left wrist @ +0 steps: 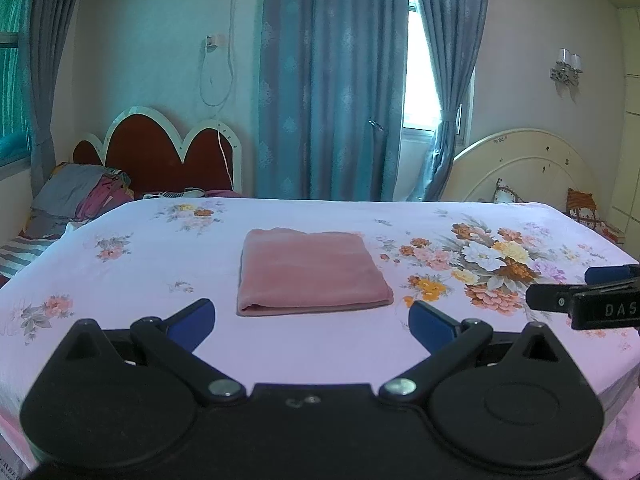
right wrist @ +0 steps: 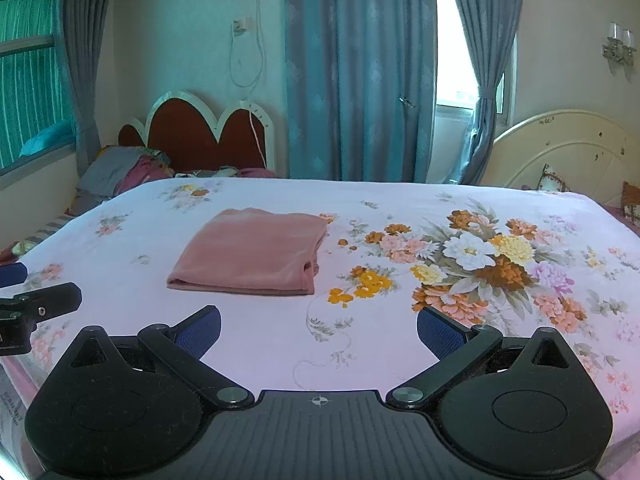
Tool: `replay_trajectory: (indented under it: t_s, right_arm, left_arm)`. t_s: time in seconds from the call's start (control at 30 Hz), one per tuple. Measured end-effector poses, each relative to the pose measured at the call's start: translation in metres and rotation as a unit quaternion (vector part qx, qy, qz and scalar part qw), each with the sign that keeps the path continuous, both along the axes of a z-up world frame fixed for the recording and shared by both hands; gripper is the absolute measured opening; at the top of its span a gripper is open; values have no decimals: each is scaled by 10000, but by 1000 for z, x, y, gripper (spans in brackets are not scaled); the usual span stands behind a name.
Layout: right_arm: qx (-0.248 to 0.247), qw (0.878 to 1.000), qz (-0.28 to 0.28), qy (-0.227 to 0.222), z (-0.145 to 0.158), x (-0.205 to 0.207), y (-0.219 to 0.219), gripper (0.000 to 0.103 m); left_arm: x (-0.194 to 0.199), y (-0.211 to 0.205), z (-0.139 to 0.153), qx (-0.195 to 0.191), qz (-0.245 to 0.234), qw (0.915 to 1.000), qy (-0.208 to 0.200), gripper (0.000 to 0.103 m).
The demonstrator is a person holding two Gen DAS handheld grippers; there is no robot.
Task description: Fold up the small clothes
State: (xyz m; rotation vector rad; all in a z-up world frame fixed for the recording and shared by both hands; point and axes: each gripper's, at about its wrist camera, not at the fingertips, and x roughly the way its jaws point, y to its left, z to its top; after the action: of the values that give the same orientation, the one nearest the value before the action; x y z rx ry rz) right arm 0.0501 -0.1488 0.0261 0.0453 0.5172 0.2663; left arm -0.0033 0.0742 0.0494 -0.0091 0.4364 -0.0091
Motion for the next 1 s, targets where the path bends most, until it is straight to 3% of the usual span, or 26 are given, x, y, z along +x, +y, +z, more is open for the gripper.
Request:
replay_trajectory:
  t_s: [1.0]
  right_arm:
    - [-29,10000,-10,-93,1,-3,-13,103]
  left_arm:
    - [2,3,1,94,-100,9999,-71,103]
